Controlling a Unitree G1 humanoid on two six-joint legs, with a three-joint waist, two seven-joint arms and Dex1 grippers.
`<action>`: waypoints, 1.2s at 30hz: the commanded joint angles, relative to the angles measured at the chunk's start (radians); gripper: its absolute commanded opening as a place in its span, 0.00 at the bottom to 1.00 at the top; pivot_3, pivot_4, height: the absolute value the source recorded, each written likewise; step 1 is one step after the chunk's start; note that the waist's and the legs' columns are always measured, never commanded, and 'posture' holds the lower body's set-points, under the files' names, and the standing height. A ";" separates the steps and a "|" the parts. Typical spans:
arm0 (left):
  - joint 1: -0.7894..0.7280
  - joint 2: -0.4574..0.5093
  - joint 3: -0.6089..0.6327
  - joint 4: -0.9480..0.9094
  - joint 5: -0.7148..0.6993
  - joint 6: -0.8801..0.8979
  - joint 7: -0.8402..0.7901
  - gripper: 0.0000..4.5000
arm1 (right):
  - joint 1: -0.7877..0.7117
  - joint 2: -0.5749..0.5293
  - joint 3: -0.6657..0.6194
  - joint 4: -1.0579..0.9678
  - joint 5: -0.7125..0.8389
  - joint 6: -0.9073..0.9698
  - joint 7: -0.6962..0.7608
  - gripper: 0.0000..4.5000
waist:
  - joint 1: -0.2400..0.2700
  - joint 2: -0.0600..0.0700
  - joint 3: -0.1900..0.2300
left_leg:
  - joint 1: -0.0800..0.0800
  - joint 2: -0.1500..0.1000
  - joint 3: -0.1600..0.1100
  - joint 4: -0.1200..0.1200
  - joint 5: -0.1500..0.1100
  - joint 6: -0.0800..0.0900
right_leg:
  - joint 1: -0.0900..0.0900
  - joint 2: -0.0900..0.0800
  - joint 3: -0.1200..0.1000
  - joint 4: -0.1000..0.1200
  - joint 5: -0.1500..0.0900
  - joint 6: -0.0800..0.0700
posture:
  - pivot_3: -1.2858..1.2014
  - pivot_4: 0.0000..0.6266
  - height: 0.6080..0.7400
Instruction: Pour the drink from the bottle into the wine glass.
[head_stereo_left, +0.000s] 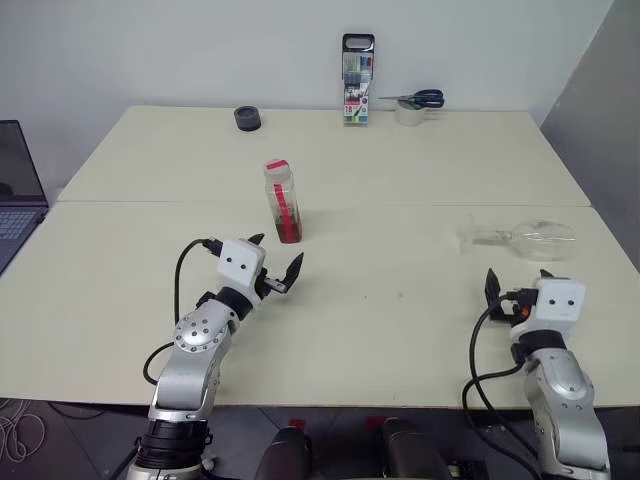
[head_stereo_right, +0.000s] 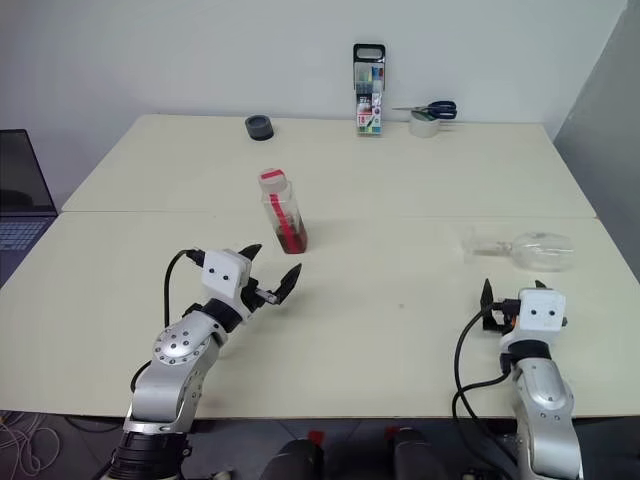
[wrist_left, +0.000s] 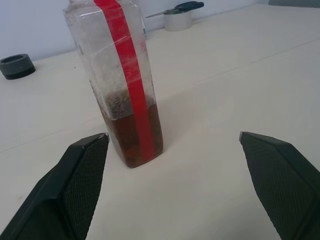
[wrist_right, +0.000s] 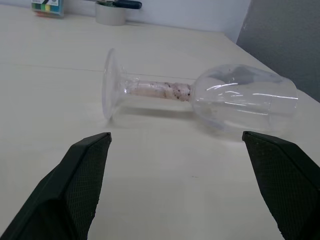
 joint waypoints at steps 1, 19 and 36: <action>-0.004 0.008 0.004 -0.048 -0.012 -0.012 -0.006 0.99 | 0.000 -0.002 -0.014 -0.015 0.010 -0.028 0.004 1.00 | 0.000 0.000 0.000 | 0.000 0.000 0.000 0.000 0.000 0.000 | 0.000 0.000 0.000 0.000 0.000 0.000 | 0.52 0.24 1.00; -0.024 -0.003 0.002 -0.066 -0.007 0.014 0.005 0.99 | 0.011 -0.002 -0.005 -0.021 0.001 -0.035 0.012 1.00 | 0.000 0.000 0.000 | 0.000 0.000 0.000 0.000 0.000 0.000 | 0.000 0.000 0.000 0.000 0.000 0.000 | 0.52 0.24 1.00; -0.035 -0.017 0.032 -0.063 -0.038 0.008 0.030 0.99 | -0.006 -0.039 0.046 -0.024 0.004 -0.073 0.088 1.00 | 0.000 0.000 0.000 | 0.000 0.000 0.000 0.000 0.000 0.000 | 0.000 0.000 0.000 0.000 0.000 0.000 | 0.52 0.24 1.00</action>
